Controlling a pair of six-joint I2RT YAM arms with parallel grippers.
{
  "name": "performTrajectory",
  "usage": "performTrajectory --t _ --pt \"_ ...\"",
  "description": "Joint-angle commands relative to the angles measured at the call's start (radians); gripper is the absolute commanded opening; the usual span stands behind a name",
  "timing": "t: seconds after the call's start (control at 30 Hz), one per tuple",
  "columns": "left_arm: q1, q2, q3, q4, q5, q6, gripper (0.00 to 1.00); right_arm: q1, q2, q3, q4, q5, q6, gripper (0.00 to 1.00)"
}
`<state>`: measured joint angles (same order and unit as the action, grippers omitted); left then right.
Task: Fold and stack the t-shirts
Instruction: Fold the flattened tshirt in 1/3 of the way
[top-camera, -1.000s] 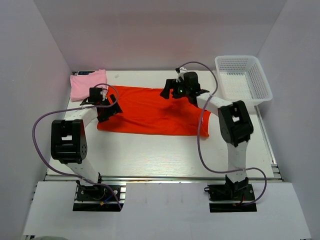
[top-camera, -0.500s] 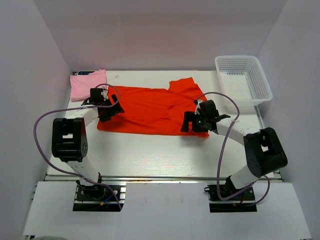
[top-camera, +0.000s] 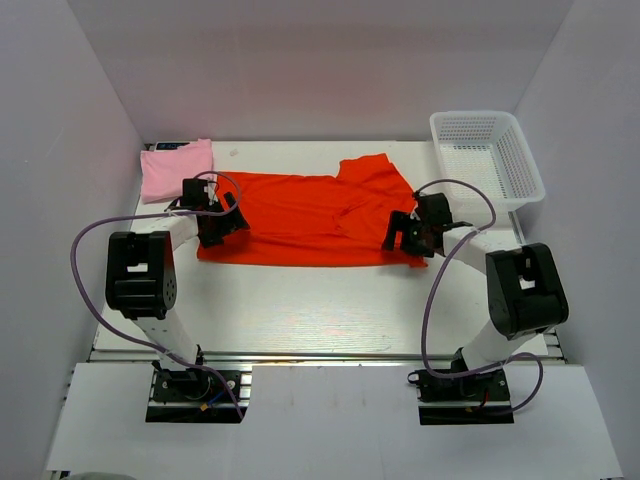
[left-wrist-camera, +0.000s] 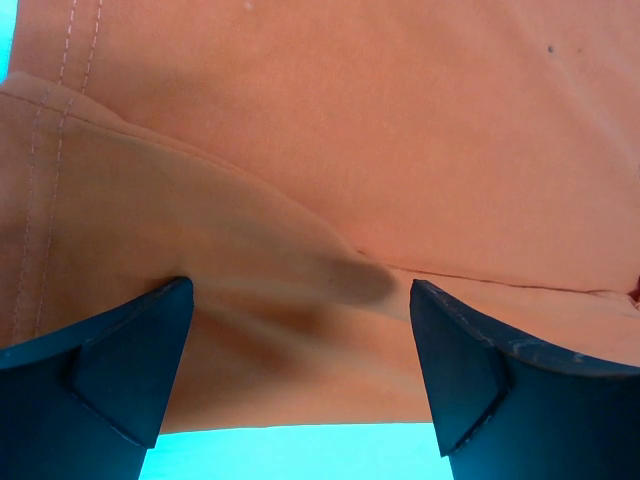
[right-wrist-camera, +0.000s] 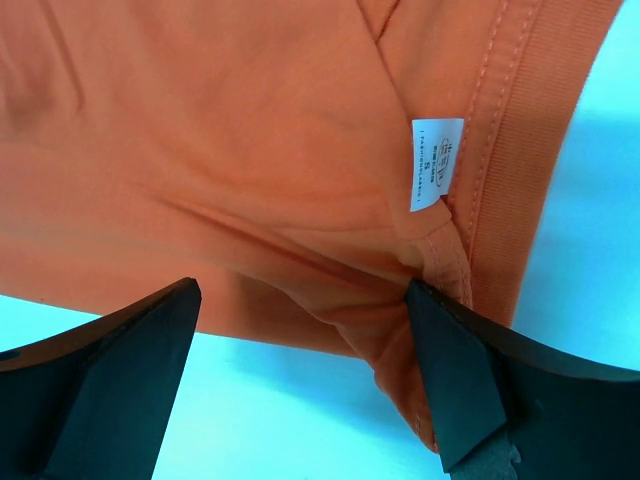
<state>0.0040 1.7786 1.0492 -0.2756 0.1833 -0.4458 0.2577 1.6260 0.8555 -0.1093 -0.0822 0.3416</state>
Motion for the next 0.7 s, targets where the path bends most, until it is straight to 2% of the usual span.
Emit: performTrajectory --t 0.0,0.13,0.2,0.27,0.43,0.47,0.57,0.67 --pt "0.002 0.045 -0.021 -0.051 -0.035 0.001 1.00 -0.038 0.072 -0.013 -0.058 0.036 -0.016 0.90" --pt "-0.009 0.010 -0.037 -0.117 -0.035 0.001 1.00 -0.038 0.020 -0.071 -0.052 -0.016 0.022 0.89" --pt "-0.009 -0.059 -0.090 -0.141 0.007 -0.024 1.00 -0.038 -0.039 -0.133 -0.067 -0.056 0.034 0.89" --pt "-0.009 -0.122 -0.167 -0.175 -0.014 -0.054 1.00 -0.034 -0.077 -0.203 -0.105 -0.060 0.066 0.90" --pt "-0.009 -0.353 -0.340 -0.250 -0.068 -0.122 1.00 -0.023 -0.271 -0.358 -0.165 -0.151 0.163 0.90" --pt "-0.009 -0.381 -0.353 -0.267 -0.080 -0.135 1.00 -0.015 -0.388 -0.396 -0.184 -0.156 0.177 0.90" --pt "-0.009 -0.485 -0.364 -0.327 -0.111 -0.136 1.00 -0.006 -0.528 -0.438 -0.252 -0.142 0.188 0.90" --pt "-0.009 -0.560 -0.350 -0.327 -0.127 -0.146 1.00 -0.002 -0.595 -0.383 -0.285 -0.114 0.143 0.90"
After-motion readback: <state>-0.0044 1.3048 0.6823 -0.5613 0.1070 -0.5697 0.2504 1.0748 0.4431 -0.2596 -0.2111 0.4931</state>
